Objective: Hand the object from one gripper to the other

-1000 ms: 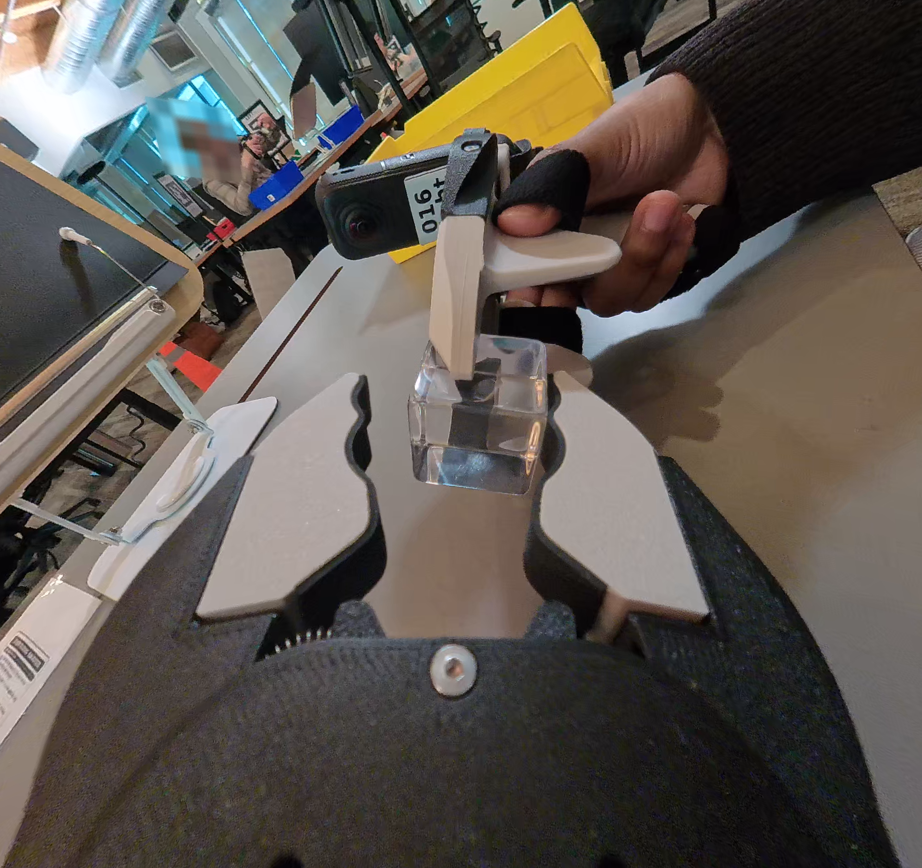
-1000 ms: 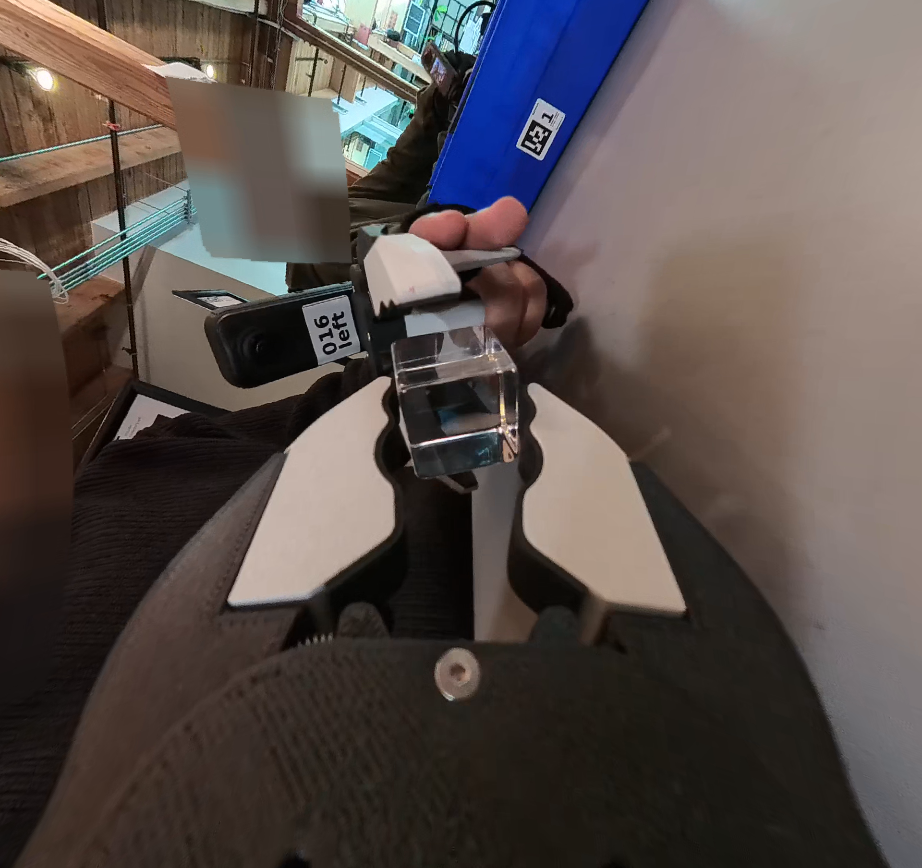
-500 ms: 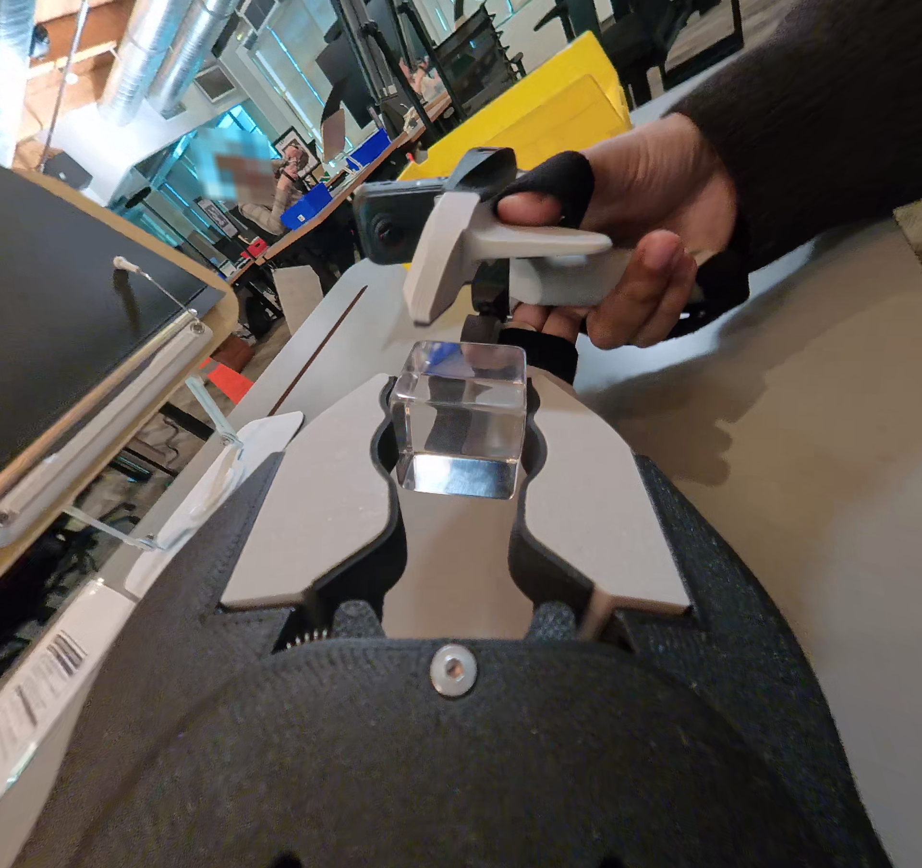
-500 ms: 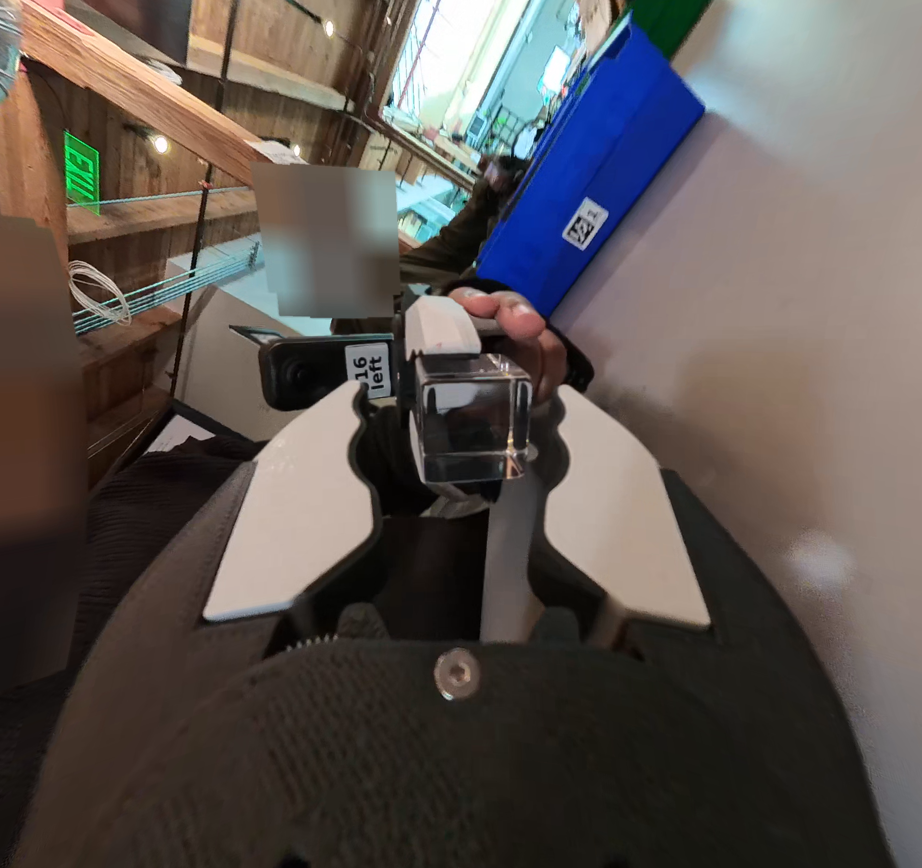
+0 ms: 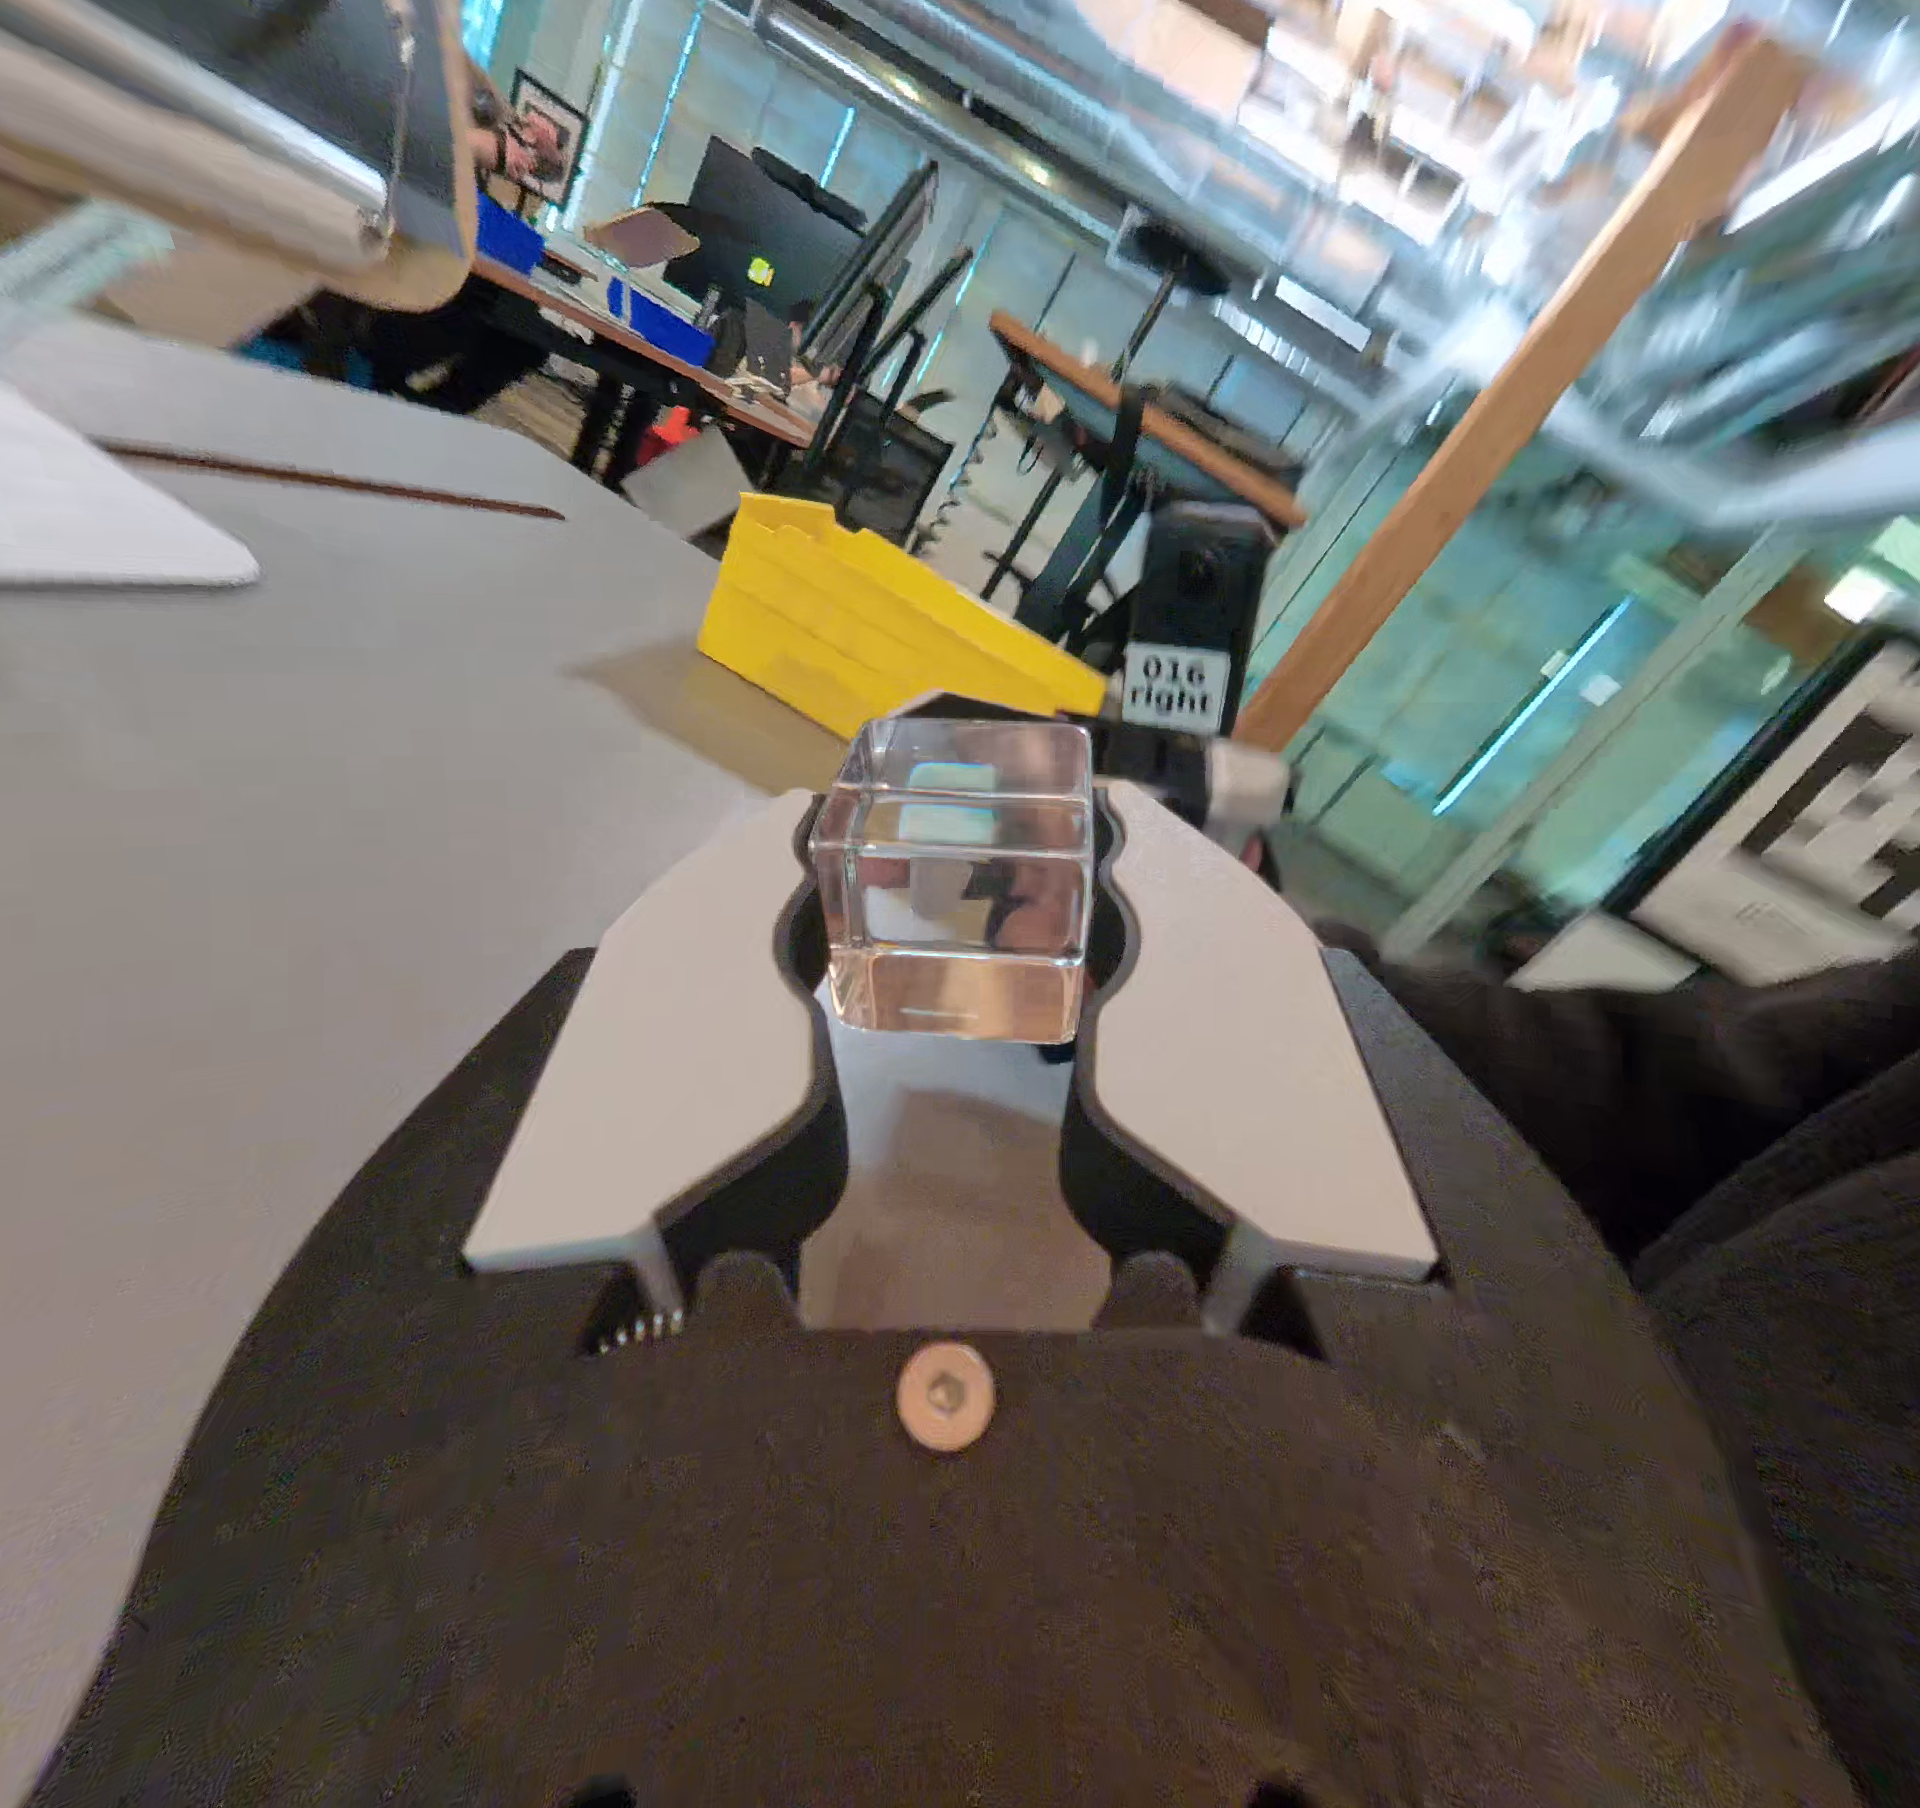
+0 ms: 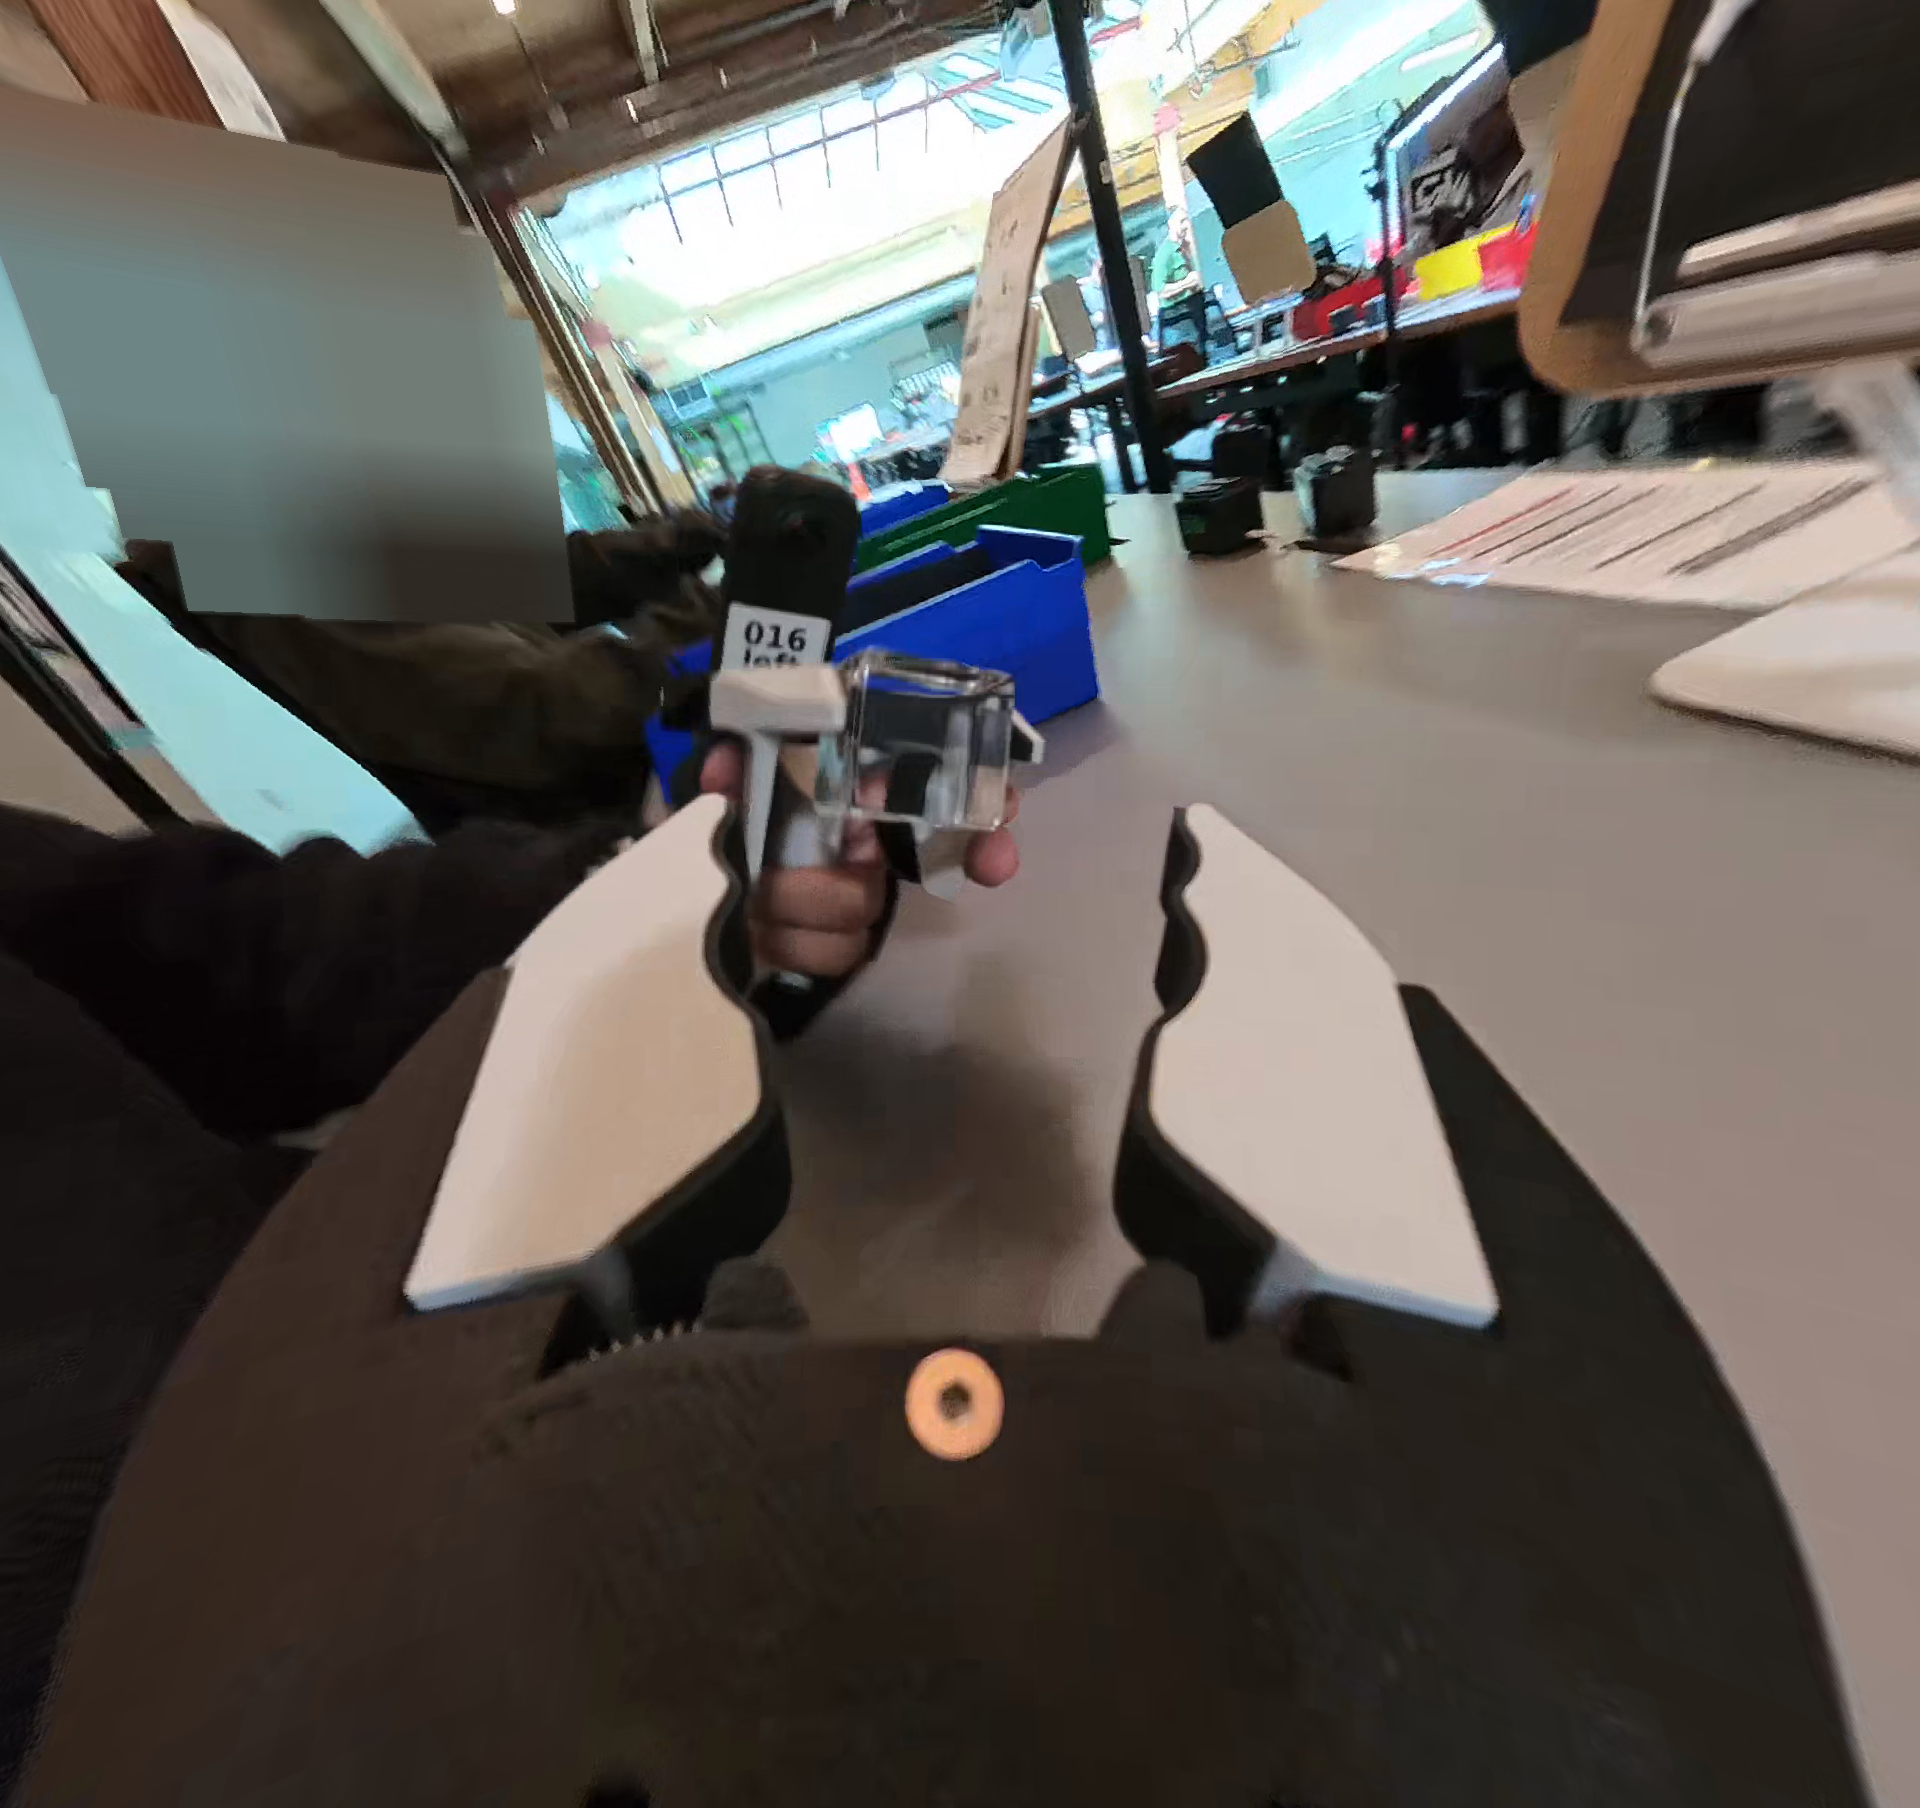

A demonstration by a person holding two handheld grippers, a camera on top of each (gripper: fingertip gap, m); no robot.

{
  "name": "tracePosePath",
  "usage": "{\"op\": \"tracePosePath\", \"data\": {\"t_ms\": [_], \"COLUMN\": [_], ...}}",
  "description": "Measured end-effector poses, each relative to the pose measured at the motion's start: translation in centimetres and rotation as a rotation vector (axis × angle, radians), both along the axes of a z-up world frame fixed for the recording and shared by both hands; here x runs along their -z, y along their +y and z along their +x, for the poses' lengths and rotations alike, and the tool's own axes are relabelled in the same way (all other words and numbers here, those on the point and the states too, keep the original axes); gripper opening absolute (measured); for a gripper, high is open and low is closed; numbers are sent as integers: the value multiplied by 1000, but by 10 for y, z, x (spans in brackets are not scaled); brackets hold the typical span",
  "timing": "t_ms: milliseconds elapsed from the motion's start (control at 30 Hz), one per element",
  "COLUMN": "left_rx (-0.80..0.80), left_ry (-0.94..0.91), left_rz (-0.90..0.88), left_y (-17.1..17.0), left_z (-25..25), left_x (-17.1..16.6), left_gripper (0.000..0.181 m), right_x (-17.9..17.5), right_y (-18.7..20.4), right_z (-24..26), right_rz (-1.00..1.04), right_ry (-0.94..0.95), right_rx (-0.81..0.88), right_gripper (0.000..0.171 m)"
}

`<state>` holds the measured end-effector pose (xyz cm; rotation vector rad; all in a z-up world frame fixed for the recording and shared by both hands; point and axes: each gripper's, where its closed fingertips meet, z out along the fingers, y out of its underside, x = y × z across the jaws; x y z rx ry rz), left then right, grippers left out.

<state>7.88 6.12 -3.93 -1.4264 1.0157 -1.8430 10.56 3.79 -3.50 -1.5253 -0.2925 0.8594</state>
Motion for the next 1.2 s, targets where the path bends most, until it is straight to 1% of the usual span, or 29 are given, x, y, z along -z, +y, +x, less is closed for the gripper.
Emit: {"op": "tracePosePath", "data": {"t_ms": [133,200,267,433,533,667,733,867,1000,1067,1200], "left_rx": [81,127,204,388,451,500,527,586,620,596,446], "left_ry": [-25,-9,36,162,199,203,207,210,178,156,158], "left_rz": [-317,-412,-464,-472,-458,-473,-485,-500,-531,-540,-525], "left_y": [13,15,8,-28,-43,-51,-54,-65,-68,-65,-43], "left_z": [-4,-4,-2,2,3,1,0,-2,-4,-2,5], "left_x": [0,5,11,26,28,26,26,25,20,18,25], "left_gripper": [47,47,47,47,47,47,47,47,48,49,81], "right_x": [5,8,10,18,25,35,38,39,34,34,34], "right_y": [-1,-2,-4,-9,-13,-16,-16,-20,-21,-19,-13], "right_z": [-9,-12,-15,-26,-36,-45,-49,-54,-55,-52,-40], "right_rz": [98,125,148,197,201,204,215,250,257,247,206], "right_ry": [-209,-278,-329,-456,-517,-606,-644,-691,-703,-711,-725], "right_rx": [38,37,32,-7,-48,-76,-78,-80,-70,-52,0], "right_gripper": [79,78,77,77,79,80,74,47,46,46,46]}}
